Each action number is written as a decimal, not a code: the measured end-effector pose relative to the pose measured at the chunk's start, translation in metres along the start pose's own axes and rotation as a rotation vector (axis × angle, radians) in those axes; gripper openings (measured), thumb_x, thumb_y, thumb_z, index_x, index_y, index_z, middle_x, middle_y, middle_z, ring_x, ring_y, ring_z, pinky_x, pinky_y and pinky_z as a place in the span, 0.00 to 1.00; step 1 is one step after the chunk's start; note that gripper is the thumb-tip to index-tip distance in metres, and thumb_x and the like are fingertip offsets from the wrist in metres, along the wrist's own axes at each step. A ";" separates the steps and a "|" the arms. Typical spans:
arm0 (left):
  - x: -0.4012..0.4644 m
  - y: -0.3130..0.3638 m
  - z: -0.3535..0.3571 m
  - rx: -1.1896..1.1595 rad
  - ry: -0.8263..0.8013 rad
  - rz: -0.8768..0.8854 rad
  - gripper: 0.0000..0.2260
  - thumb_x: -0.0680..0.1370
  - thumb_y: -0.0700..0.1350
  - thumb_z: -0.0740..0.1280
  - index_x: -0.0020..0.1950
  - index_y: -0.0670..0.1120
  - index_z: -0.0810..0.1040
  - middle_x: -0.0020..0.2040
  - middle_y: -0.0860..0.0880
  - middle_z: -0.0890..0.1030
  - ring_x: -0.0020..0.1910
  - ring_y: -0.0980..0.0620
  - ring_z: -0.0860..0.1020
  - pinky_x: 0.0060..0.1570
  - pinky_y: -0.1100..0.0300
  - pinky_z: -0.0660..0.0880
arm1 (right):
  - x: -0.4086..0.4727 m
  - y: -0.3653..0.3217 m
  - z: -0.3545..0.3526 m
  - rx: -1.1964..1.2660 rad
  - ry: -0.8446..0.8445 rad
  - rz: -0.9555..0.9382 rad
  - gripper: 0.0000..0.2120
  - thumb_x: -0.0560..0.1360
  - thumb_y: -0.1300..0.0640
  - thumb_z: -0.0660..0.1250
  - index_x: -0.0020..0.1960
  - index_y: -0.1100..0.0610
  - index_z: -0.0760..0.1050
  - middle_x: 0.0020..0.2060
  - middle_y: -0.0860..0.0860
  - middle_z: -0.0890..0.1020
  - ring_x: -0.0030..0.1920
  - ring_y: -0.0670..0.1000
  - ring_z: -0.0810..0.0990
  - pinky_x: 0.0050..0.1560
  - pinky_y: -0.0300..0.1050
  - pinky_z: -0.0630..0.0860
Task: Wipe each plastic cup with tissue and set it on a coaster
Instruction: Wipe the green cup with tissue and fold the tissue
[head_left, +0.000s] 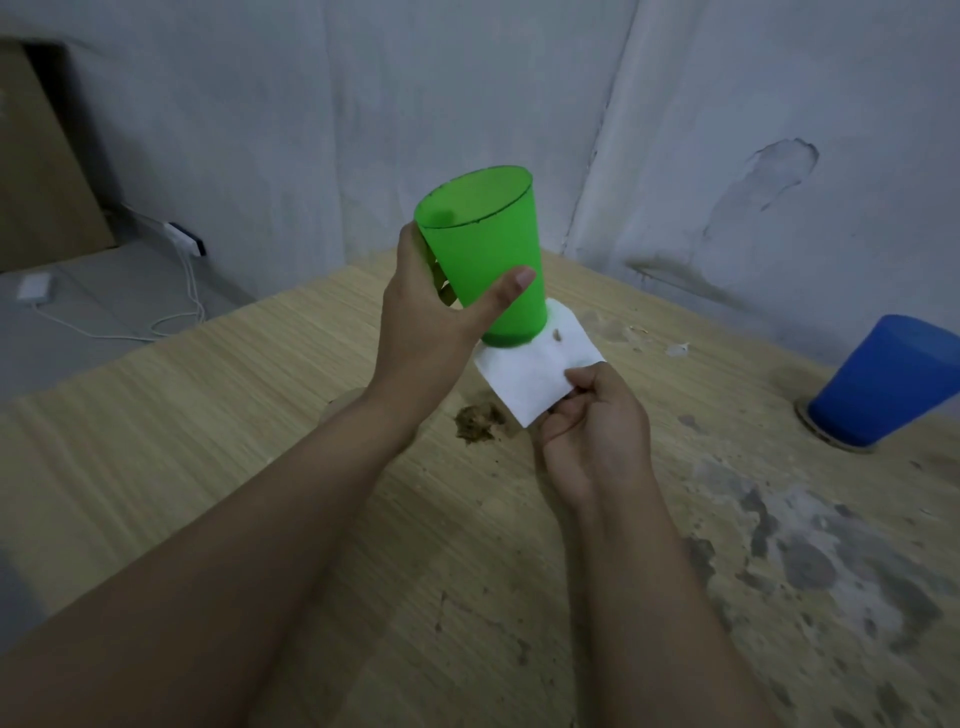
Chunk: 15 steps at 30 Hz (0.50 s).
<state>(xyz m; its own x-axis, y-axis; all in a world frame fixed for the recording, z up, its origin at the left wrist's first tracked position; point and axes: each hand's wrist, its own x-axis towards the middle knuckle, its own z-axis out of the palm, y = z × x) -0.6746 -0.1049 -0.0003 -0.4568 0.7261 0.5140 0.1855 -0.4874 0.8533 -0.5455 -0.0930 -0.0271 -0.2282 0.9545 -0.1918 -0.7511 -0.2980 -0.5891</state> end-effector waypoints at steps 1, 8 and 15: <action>0.000 0.000 0.000 0.000 0.003 0.002 0.26 0.65 0.58 0.74 0.58 0.59 0.67 0.57 0.55 0.78 0.56 0.59 0.79 0.50 0.66 0.76 | 0.000 0.000 0.000 0.002 0.003 0.002 0.19 0.71 0.70 0.55 0.61 0.68 0.72 0.57 0.63 0.80 0.61 0.60 0.77 0.67 0.56 0.70; -0.002 0.002 0.002 -0.010 -0.017 0.006 0.27 0.65 0.57 0.75 0.60 0.54 0.68 0.56 0.53 0.79 0.55 0.57 0.79 0.49 0.64 0.77 | -0.002 -0.004 0.002 0.018 0.112 -0.027 0.15 0.74 0.70 0.55 0.57 0.68 0.73 0.53 0.63 0.82 0.56 0.58 0.81 0.59 0.54 0.77; -0.005 0.001 0.004 -0.010 -0.043 -0.020 0.29 0.65 0.54 0.77 0.61 0.53 0.67 0.57 0.55 0.78 0.55 0.60 0.79 0.50 0.66 0.76 | -0.003 -0.001 0.004 -0.054 0.068 0.056 0.11 0.72 0.71 0.55 0.50 0.67 0.74 0.40 0.59 0.83 0.38 0.51 0.83 0.40 0.40 0.81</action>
<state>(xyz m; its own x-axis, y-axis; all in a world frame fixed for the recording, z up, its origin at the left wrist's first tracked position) -0.6687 -0.1066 -0.0018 -0.4222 0.7560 0.5002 0.1682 -0.4769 0.8627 -0.5466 -0.0956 -0.0226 -0.2245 0.9341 -0.2775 -0.7036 -0.3524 -0.6171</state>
